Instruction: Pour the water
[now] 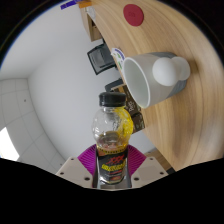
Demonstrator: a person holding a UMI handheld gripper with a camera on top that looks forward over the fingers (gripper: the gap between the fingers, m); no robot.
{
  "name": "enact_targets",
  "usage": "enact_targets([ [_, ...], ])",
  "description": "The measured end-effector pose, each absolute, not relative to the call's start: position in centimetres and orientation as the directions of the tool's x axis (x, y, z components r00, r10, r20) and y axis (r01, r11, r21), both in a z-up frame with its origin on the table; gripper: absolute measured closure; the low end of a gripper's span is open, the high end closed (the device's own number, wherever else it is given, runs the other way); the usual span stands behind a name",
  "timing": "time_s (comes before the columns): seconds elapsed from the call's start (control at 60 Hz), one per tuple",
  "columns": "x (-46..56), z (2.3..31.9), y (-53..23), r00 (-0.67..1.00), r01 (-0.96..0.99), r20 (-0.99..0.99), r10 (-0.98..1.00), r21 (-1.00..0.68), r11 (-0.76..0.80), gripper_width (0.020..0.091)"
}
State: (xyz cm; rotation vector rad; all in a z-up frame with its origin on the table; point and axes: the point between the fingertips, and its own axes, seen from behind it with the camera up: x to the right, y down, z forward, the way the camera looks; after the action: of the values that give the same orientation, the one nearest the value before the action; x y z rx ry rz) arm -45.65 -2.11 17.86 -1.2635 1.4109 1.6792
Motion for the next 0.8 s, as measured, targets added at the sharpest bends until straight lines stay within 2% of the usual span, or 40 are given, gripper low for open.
enact_targets([
  [0.133, -45.0, 16.4, -2.3, -0.449, -0.844, -0.878, -0.168, 0.478, -0.243, 0.0727],
  [0.267, -44.8, 16.5, -2.6, -0.311, -0.89, -0.932, -0.186, 0.354, -0.287, 0.0727],
  [0.367, -43.9, 18.4, -3.1, -0.096, -0.928, -0.985, -0.147, 0.142, -0.344, 0.0727],
  [0.5, -39.1, 21.9, -2.8, 0.316, -0.893, -0.948, -0.036, -0.285, -0.348, 0.0724],
  [0.583, -34.8, 23.9, -2.1, 0.581, -0.775, -0.814, 0.014, -0.558, -0.298, 0.0723],
  [0.65, -30.5, 25.4, -2.7, 0.729, -0.654, -0.684, 0.038, -0.712, -0.256, 0.0724],
  [0.8, -23.1, 23.7, -1.5, 0.94, -0.331, -0.341, 0.015, -0.921, -0.207, 0.0722],
])
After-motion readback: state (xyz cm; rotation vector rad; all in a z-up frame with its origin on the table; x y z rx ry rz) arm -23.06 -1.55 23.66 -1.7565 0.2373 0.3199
